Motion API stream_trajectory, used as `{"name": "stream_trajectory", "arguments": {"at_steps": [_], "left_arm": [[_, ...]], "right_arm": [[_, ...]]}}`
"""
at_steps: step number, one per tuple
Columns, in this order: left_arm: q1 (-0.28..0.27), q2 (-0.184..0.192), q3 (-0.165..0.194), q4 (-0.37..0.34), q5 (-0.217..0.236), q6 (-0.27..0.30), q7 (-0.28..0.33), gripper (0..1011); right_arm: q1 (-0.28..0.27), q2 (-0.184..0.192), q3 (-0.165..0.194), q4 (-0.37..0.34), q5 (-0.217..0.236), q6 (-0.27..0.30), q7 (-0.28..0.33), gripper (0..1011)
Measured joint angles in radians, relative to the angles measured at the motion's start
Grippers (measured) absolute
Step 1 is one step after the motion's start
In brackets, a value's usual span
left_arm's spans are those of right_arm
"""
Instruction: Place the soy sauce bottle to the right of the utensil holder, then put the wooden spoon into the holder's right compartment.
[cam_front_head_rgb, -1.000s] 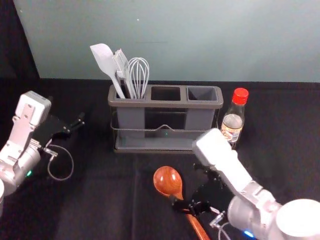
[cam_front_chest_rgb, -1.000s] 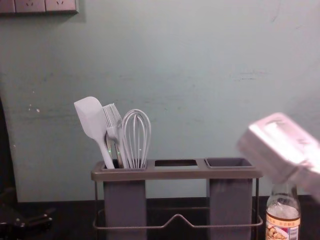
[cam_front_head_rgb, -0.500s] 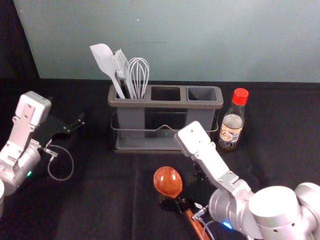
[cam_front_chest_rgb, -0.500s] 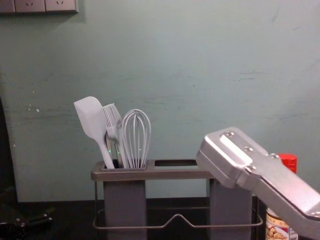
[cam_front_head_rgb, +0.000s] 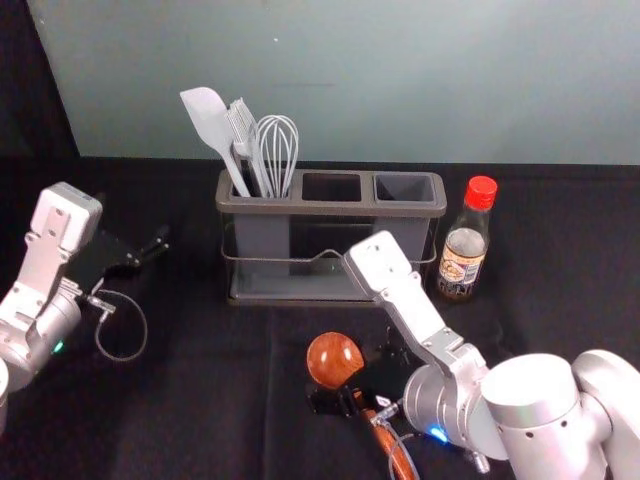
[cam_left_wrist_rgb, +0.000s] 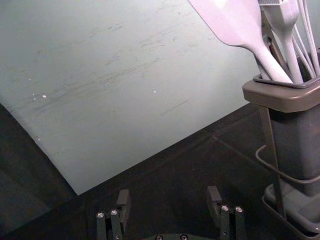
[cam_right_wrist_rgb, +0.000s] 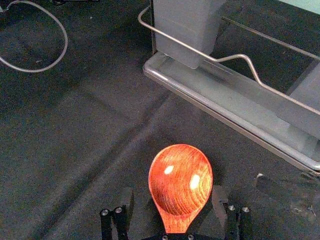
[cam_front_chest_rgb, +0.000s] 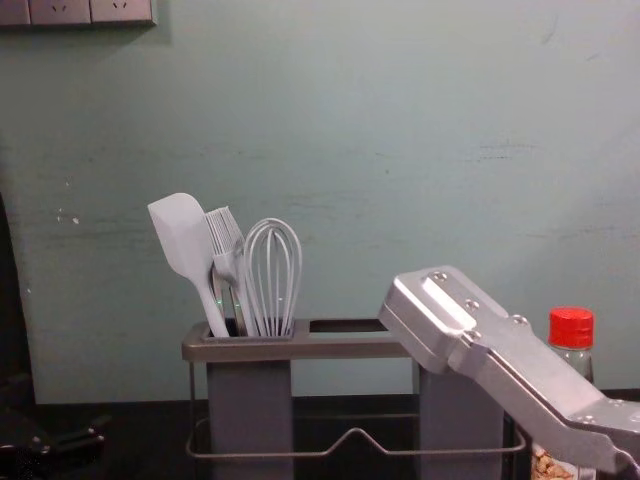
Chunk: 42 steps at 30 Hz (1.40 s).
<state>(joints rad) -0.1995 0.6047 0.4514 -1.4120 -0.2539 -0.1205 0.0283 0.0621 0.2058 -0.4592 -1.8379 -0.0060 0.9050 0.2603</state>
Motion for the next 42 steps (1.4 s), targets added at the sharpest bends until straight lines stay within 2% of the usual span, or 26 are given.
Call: {"name": "stream_trajectory", "arguments": {"at_steps": [13,42], "left_arm": [[0.0,0.0,0.0,0.0,0.0,0.0,0.0,1005],[0.0,0.0,0.0,0.0,0.0,0.0,0.0,1005]], "right_arm": [[0.015,-0.032,0.008,0.028,-0.029,0.007,0.01,1002],[0.026,-0.076,0.029,0.07,-0.085,0.001,0.042,1003]]}}
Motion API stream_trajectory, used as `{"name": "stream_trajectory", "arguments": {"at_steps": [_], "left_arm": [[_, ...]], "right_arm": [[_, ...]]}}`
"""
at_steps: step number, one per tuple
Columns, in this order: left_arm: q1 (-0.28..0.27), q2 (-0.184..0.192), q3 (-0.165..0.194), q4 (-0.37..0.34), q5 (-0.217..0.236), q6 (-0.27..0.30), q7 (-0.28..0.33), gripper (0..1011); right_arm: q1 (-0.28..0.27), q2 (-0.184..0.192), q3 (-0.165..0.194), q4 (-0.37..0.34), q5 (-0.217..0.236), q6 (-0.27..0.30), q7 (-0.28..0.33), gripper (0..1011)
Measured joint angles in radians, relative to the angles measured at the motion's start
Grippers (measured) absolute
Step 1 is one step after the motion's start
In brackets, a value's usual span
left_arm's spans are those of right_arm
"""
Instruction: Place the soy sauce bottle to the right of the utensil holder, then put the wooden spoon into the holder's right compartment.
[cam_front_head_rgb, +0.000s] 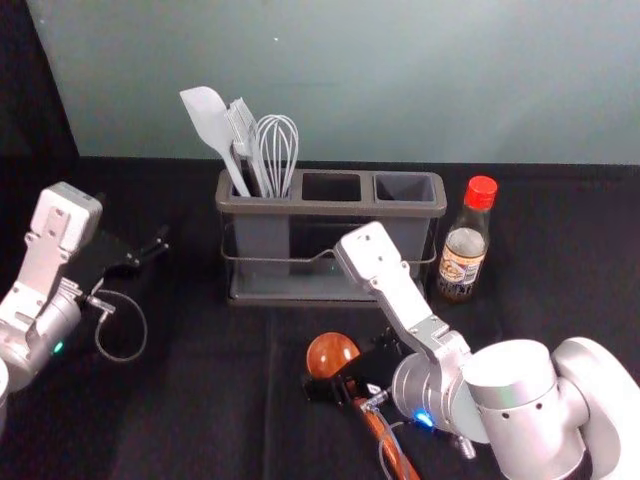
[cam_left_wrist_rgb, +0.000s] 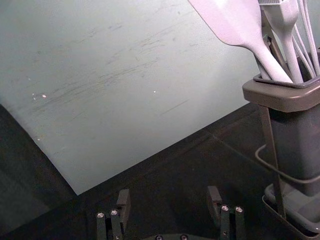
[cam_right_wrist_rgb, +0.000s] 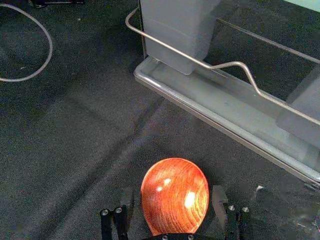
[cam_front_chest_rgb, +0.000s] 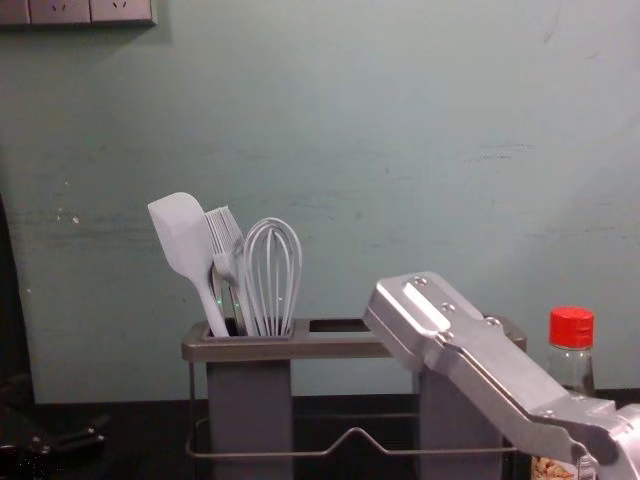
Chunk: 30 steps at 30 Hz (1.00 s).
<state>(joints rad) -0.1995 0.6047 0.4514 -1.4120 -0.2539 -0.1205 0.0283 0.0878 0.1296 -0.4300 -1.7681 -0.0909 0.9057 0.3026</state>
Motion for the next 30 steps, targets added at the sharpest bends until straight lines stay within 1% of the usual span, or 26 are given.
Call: {"name": "stream_trajectory", "arguments": {"at_steps": [4,9,12,18,30], "left_arm": [[0.0,0.0,0.0,0.0,0.0,0.0,0.0,1005],[0.0,0.0,0.0,0.0,0.0,0.0,0.0,1005],[0.0,0.0,0.0,0.0,0.0,0.0,0.0,1005],[0.0,0.0,0.0,0.0,0.0,0.0,0.0,1005],[0.0,0.0,0.0,0.0,0.0,0.0,0.0,1005]], "right_arm": [[0.01,-0.009,0.001,0.014,-0.009,0.003,0.007,1003],[0.027,-0.017,-0.001,0.022,-0.02,0.024,0.018,1003],[0.043,-0.021,-0.005,0.026,-0.03,0.048,0.029,1003],[0.067,-0.027,-0.009,0.041,-0.047,0.07,0.043,1003],[0.085,-0.044,-0.005,0.069,-0.069,0.075,0.062,1003]]}}
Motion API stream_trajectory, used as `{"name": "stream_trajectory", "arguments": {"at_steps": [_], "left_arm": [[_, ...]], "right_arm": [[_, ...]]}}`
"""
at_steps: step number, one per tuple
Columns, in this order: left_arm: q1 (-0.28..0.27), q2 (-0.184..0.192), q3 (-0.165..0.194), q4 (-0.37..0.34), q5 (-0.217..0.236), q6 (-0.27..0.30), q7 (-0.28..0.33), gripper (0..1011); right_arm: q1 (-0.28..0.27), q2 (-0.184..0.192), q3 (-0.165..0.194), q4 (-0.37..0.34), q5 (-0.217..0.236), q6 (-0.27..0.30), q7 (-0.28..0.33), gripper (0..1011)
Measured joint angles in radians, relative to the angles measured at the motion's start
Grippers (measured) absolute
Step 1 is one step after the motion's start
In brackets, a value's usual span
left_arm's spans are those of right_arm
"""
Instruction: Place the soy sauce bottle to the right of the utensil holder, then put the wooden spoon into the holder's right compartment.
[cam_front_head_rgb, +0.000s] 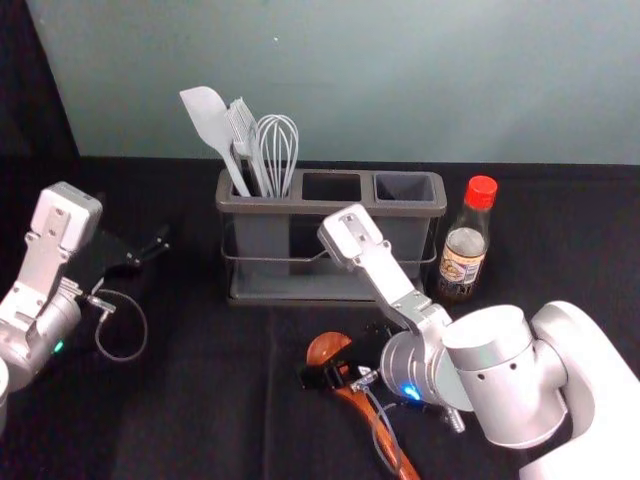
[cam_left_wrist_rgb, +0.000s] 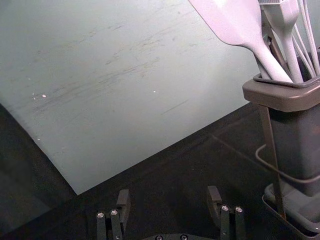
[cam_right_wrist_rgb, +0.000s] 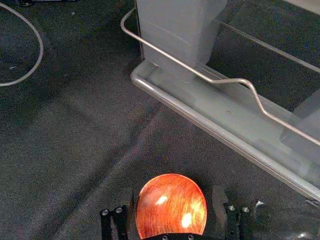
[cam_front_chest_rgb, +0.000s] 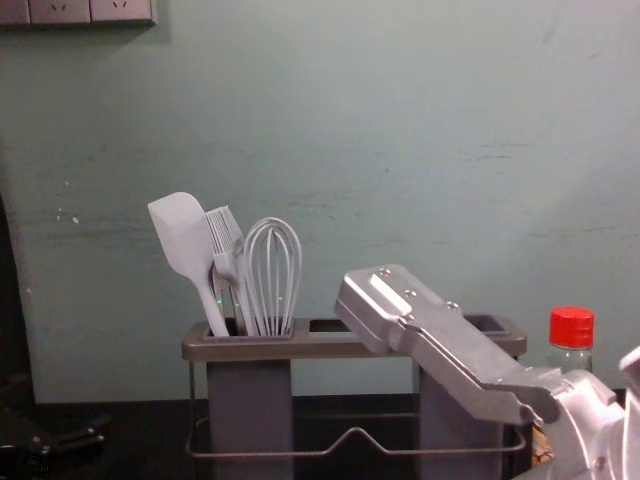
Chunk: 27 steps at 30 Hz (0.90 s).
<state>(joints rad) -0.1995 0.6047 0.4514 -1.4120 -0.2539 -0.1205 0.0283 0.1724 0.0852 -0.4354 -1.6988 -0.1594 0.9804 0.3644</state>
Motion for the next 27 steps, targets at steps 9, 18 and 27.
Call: {"name": "stream_trajectory", "arguments": {"at_steps": [9,18,27], "left_arm": [[0.0,0.0,0.0,0.0,0.0,0.0,0.0,1005],[0.0,0.0,0.0,0.0,0.0,0.0,0.0,1005],[0.0,0.0,0.0,0.0,0.0,0.0,0.0,1005]], "right_arm": [[0.003,-0.011,0.003,0.017,-0.019,-0.002,0.013,1003],[-0.005,-0.017,0.01,0.017,-0.036,-0.004,0.025,1002],[-0.016,-0.021,0.019,0.014,-0.051,-0.013,0.038,997]]}}
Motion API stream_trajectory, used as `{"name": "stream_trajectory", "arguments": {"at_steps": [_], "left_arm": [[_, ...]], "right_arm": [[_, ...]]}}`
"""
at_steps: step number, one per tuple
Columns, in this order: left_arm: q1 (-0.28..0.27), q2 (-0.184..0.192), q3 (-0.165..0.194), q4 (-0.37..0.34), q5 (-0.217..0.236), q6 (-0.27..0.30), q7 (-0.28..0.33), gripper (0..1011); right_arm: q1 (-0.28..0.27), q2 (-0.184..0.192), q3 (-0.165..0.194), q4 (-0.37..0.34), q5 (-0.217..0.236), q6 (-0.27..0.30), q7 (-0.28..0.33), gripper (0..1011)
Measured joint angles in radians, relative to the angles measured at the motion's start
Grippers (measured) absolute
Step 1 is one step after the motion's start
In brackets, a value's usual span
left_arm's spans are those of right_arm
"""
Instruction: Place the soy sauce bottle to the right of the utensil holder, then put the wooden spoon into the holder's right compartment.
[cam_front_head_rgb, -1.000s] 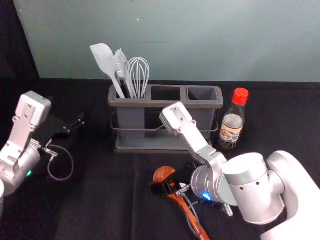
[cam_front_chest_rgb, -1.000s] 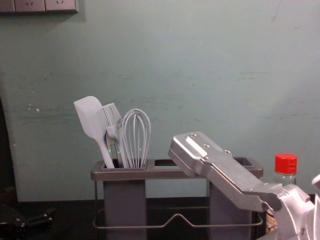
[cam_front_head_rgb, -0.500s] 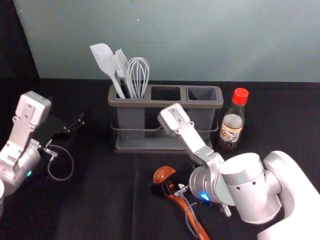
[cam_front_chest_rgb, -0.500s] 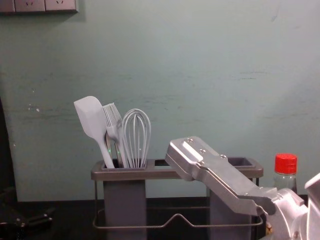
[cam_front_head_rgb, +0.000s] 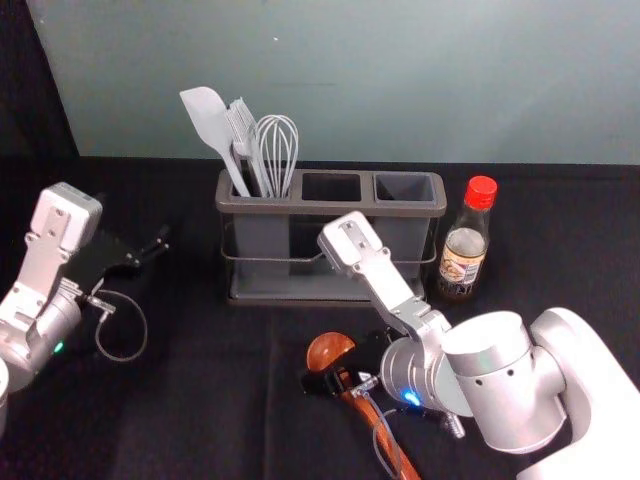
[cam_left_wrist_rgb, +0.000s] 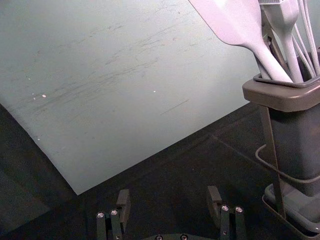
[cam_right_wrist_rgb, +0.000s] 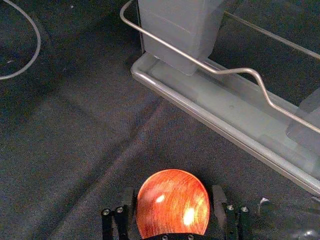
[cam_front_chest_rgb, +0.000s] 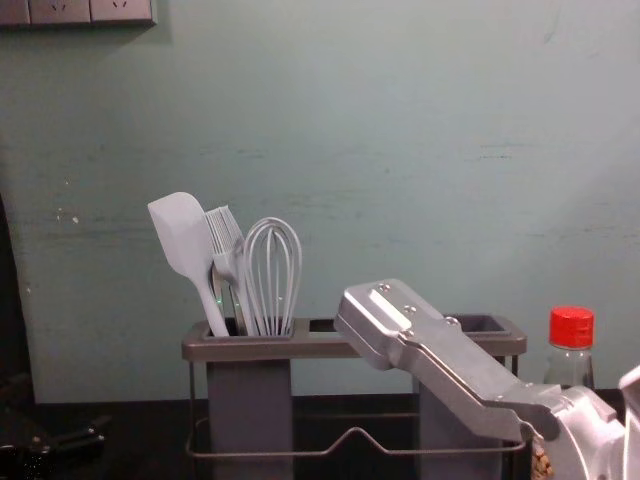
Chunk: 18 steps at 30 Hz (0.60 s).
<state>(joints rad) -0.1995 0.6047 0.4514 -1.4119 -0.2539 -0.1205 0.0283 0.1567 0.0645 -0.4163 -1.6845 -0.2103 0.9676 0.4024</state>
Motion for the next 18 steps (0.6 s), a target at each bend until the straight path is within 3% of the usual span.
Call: {"name": "stream_trajectory", "arguments": {"at_steps": [8,18], "left_arm": [[0.0,0.0,0.0,0.0,0.0,0.0,0.0,1005],[0.0,0.0,0.0,0.0,0.0,0.0,0.0,1005]], "right_arm": [[-0.01,-0.007,0.007,-0.01,-0.016,0.001,0.008,840],[-0.027,-0.003,0.013,-0.046,-0.035,0.01,0.03,840]]}}
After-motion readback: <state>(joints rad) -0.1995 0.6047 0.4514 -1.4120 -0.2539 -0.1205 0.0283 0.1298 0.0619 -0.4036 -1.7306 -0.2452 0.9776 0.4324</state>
